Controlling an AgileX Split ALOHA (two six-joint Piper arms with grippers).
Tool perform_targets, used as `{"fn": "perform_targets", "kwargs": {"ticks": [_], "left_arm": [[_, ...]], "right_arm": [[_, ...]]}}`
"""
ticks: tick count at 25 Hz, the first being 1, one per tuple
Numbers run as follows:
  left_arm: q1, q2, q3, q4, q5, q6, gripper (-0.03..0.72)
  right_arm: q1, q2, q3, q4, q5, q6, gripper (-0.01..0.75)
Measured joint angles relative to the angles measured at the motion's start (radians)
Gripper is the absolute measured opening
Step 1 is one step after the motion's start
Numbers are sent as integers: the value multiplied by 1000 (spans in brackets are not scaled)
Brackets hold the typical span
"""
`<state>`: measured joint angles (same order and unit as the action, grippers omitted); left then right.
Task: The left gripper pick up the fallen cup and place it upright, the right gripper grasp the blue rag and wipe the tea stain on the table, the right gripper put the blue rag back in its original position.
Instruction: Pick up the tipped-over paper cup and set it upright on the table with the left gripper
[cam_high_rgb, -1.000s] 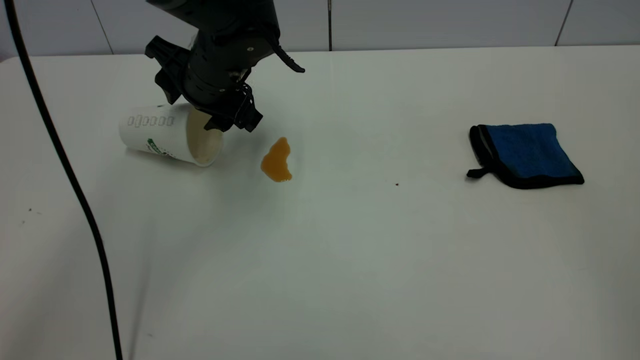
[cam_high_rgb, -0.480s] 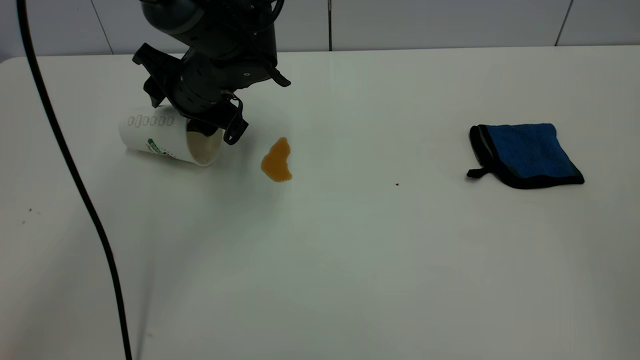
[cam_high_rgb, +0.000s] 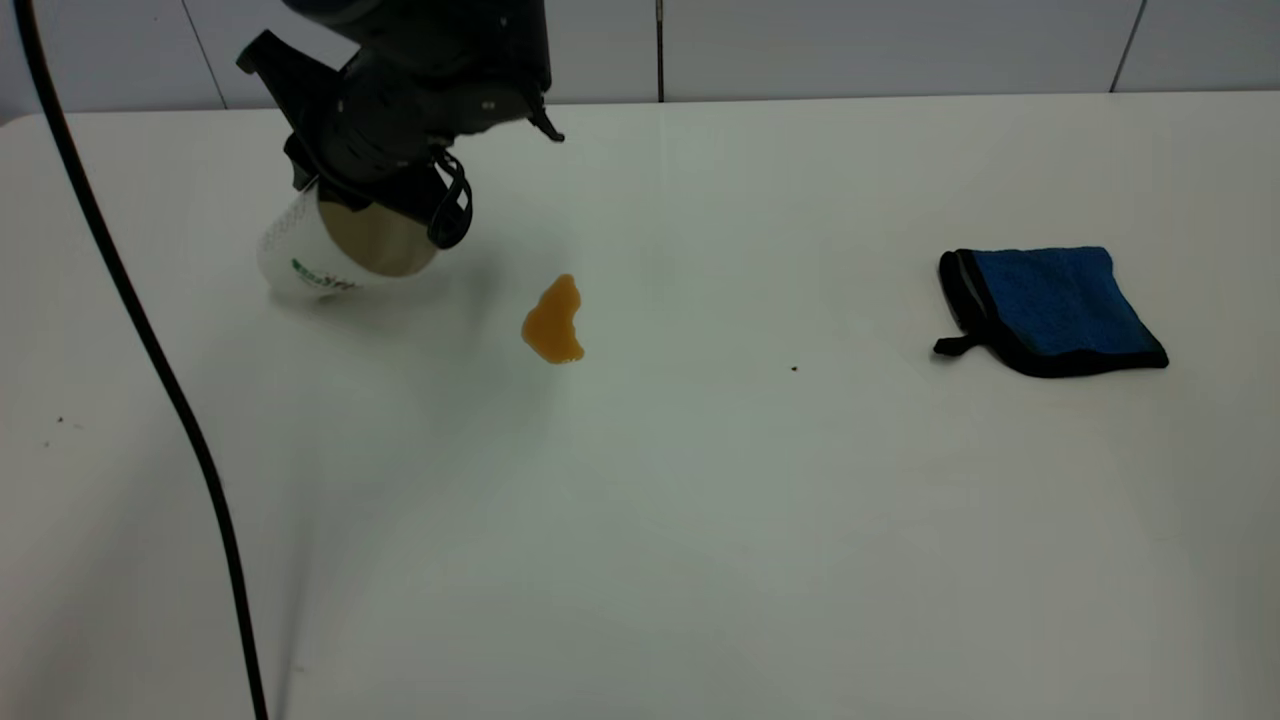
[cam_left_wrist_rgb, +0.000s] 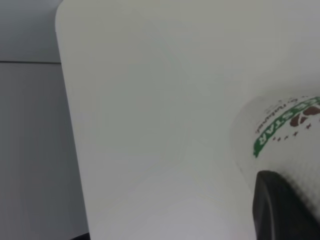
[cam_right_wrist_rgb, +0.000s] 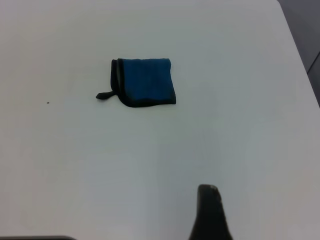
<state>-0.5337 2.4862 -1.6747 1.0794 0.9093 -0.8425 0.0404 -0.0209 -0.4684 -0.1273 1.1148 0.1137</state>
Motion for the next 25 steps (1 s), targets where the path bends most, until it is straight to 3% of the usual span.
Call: {"fn": "perform_targets", "kwargs": {"ticks": [7, 16, 20, 25], "left_arm": [[25, -191, 0, -298, -96, 218, 4], [274, -222, 0, -885, -191, 593, 4], [343, -219, 0, -1146, -216, 807, 4], [373, -182, 0, -1226, -215, 908, 6]], "right_arm": [[0, 0, 0, 0, 0, 0, 587], [0, 0, 0, 0, 0, 0, 587], [0, 0, 0, 0, 0, 0, 587], [0, 0, 0, 0, 0, 0, 587]]}}
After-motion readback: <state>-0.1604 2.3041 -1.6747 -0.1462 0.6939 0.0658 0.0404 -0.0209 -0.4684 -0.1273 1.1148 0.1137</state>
